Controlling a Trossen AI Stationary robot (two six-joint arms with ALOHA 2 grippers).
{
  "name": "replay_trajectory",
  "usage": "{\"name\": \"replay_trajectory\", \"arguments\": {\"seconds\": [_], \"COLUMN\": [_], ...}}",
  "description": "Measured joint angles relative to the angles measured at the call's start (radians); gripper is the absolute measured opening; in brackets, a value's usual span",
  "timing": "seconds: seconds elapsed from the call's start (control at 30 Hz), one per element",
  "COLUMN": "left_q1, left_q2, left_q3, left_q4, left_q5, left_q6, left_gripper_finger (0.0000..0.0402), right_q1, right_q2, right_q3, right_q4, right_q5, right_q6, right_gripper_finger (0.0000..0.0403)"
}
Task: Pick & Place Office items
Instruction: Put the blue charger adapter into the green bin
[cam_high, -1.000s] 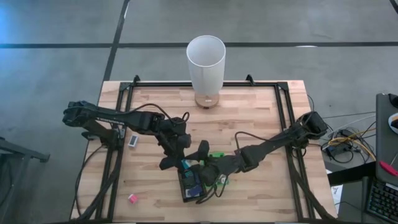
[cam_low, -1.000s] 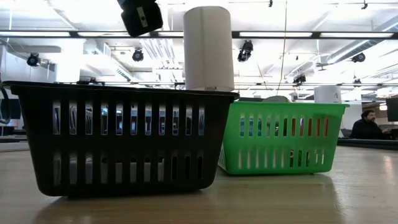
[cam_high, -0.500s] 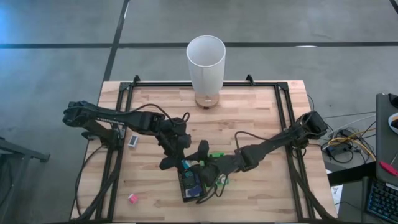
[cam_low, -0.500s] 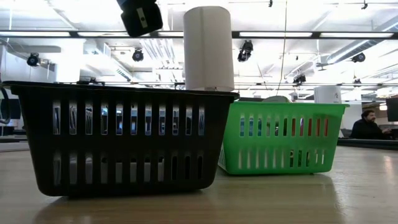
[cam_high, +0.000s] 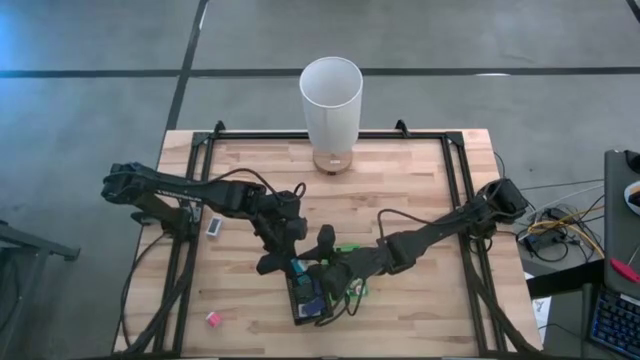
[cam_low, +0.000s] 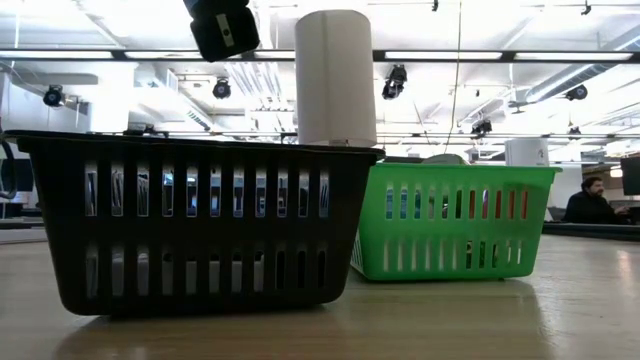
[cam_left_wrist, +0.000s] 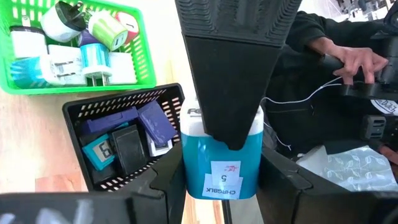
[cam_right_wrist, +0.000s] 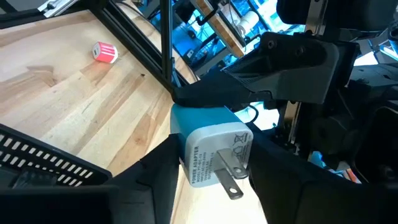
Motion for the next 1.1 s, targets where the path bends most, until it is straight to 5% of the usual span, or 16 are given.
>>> {"name": "replay_trajectory", "arguments": {"seconds": [0.53, 0.77, 1.1], "left_q1": [0.000, 0.001, 0.022], "left_q2": [0.072, 0.055, -0.047], "left_q3": [0.000, 0.000, 0.000], "left_q4": [0.001, 0.001, -0.126], "left_q5": [0.023, -0.004, -0.040], "left_q6": [-0.021, -0.023, 0.081], "left_gripper_finger": [0.0150, 0.0247, 0.0241], "right_q1": [0.002, 0.004, 0.022], "right_q2": [0.005, 0.004, 0.004], "right_q3": [0.032, 0.033, 0.032], "right_q4": [-0.112, -0.113, -0.115], "right_q5": [-0.025, -0.027, -0.026], "right_q6": [0.086, 0.112, 0.114], "right_gripper_finger": [0.0134, 0.0131, 0.0131]}}
